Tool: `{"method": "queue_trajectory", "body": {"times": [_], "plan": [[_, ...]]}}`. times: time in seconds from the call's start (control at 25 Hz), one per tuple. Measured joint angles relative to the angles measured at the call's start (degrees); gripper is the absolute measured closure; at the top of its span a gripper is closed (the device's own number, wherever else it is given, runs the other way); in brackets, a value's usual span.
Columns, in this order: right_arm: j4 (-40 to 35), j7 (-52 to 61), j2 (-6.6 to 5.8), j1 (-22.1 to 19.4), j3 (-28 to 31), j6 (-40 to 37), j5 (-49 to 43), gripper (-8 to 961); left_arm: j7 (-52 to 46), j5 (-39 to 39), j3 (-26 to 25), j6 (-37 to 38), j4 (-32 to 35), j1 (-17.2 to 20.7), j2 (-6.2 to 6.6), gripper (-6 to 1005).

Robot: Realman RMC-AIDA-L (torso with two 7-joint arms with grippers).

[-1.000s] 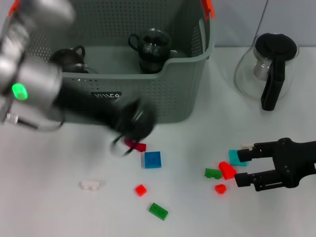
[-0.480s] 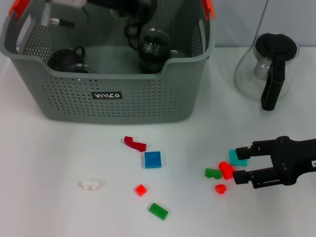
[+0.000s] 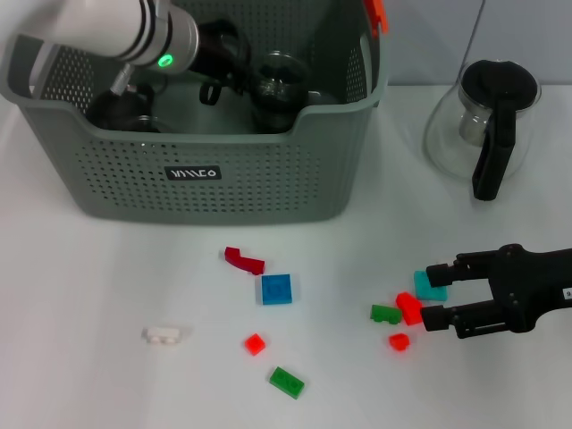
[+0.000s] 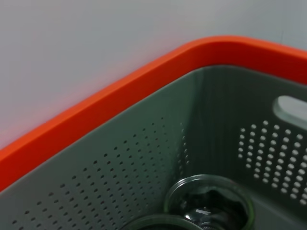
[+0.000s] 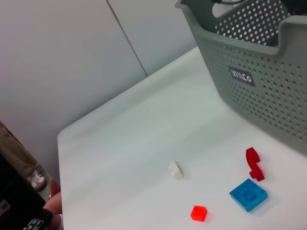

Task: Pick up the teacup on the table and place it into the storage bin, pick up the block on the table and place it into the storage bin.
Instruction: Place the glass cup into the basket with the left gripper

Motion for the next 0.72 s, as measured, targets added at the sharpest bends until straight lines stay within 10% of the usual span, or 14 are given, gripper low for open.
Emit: {"method": "queue_trajectory", "body": {"times": [0.52,0.72], "plan": [[0.0,0.04,0.0,0.1,-0.11,0.09,0.0,146,-2.21,7.65,-0.14,-3.78,-0.65,0.34,-2.76,963],[0.0,0.12,0.0,0.1,-0.25,0.07,-0.07,146,-4.33,7.58,-0.55,-3.6,-0.5,0.73,-2.41,809]]}}
